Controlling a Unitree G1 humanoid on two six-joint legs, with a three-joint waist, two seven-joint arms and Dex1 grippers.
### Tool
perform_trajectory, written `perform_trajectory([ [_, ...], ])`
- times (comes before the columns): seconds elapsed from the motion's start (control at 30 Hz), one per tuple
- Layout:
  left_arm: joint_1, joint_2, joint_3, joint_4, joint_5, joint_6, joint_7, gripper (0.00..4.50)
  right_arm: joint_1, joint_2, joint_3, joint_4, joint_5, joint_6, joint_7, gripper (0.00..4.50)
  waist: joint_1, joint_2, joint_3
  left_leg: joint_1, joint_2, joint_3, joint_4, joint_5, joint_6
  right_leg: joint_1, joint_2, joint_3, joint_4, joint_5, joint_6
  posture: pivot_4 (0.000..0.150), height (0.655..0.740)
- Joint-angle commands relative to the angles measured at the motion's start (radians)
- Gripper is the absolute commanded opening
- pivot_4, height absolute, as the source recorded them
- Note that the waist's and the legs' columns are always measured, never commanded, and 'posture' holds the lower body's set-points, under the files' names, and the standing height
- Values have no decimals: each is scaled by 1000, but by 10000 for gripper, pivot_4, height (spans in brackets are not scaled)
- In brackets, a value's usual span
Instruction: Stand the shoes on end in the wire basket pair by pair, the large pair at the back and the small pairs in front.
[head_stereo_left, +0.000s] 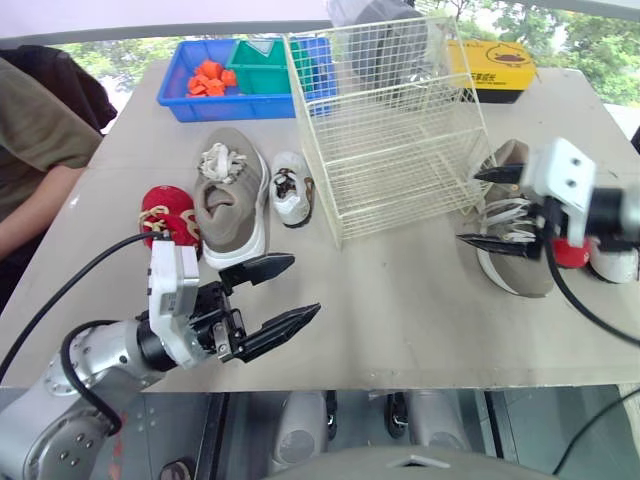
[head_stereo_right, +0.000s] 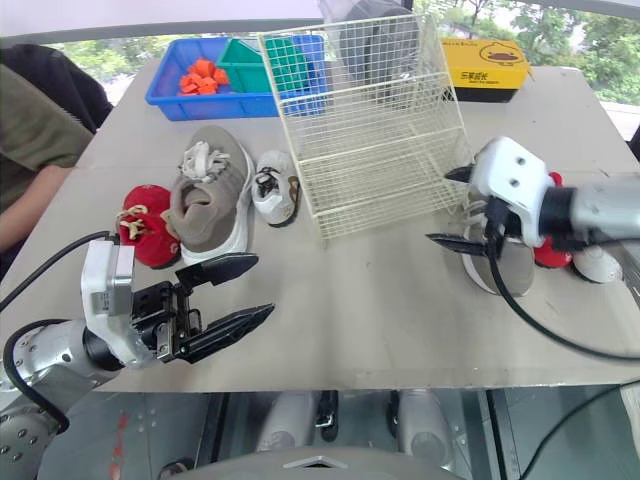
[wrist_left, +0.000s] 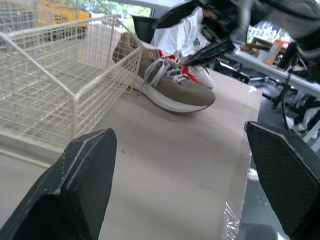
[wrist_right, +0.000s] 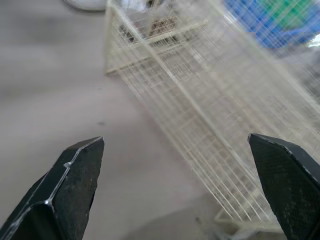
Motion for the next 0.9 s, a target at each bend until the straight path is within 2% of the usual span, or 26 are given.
perform_trajectory([
  [0.03, 13, -5, -4, -56, 13, -26, 29, 44292, -146, 41, 113, 158, -134, -91, 106, 45000, 1, 0, 0, 0, 0, 0, 0, 0, 0, 0, 0, 0, 0, 0, 0, 1500, 7400],
  [0.2, 38, -26, -24, -91, 20, -43, 76, 44292, -342, 143, 256, 435, -325, -240, 206, 45000, 3, 0, 0, -1, 0, 0, 0, 0, 0, -1, 2, 0, 0, 0, 0, 1500, 7400],
  [0.23, 46, -32, -25, -97, 24, -47, 86, 45000, -369, 160, 275, 477, -346, -252, 230, 40916, 2, 0, 0, -1, 0, 0, 0, 0, 0, 0, 2, 0, 0, 0, 0, 1500, 7400],
  [0.27, 53, -37, -26, -102, 27, -51, 91, 45000, -392, 174, 288, 513, -361, -257, 255, 39701, 1, 1, 0, -1, 0, 2, 0, 0, 0, -1, 2, 1, 0, 0, 0, 1500, 7400],
  [0.3, 63, -40, -26, -108, 30, -56, 94, 45000, -411, 186, 303, 550, -382, -274, 281, 36779, 1, 0, 1, -1, 0, 2, 0, 0, 0, -1, 2, 1, 0, 0, 0, 1500, 7400],
  [0.33, 72, -44, -27, -114, 33, -60, 98, 45000, -427, 196, 316, 584, -402, -299, 302, 31692, 1, 1, 1, -1, 0, 2, 0, 0, 0, -1, 2, 1, 0, 0, 0, 1500, 7400],
  [0.37, 81, -47, -28, -120, 37, -65, 100, 45000, -443, 207, 328, 620, -423, -323, 324, 29296, 1, 1, 1, -1, 0, 2, 0, 0, -1, -1, 2, 1, 0, 0, 0, 1500, 7400],
  [0.57, 135, -66, -37, -137, 67, -96, 105, 45000, -527, 273, 344, 763, -502, -390, 409, 420, -1, 1, 1, -1, 0, 2, 0, 2, -4, -1, 2, 1, 0, 0, 0, 1500, 7400],
  [0.7, 150, -75, -53, -139, 84, -112, 106, 45000, -551, 288, 335, 796, -520, -392, 448, 104, 4, 2, 1, -1, 1, 2, 0, 2, -4, -1, 2, 1, 1, 0, 0, 1500, 7400],
  [0.9, 165, -87, -76, -141, 91, -123, 116, 45000, -501, 259, 289, 624, -460, -269, 519, 104, 2, 3, 2, -1, 1, 3, 0, 2, -4, -2, 1, 1, 0, 0, -1, 1500, 7400],
])
